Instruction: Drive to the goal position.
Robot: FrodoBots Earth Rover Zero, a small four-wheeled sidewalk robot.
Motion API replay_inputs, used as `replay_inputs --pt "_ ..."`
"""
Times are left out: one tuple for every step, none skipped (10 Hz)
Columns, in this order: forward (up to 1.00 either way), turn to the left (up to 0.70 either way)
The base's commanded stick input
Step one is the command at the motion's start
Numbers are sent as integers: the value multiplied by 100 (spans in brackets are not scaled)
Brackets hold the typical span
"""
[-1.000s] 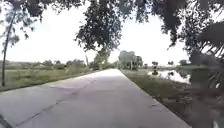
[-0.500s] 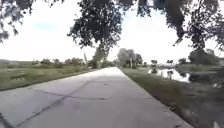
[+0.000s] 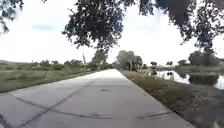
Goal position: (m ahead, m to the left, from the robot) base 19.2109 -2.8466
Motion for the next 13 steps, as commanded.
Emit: replay_inputs --pt "100 0" --pt "100 0" --pt "100 0" --pt "100 0" --pt "100 0" --pt "100 0" --pt "100 0" --pt "100 0" --pt "100 0" --pt "100 0" --pt "100 0" --pt "100 0" --pt "100 0"
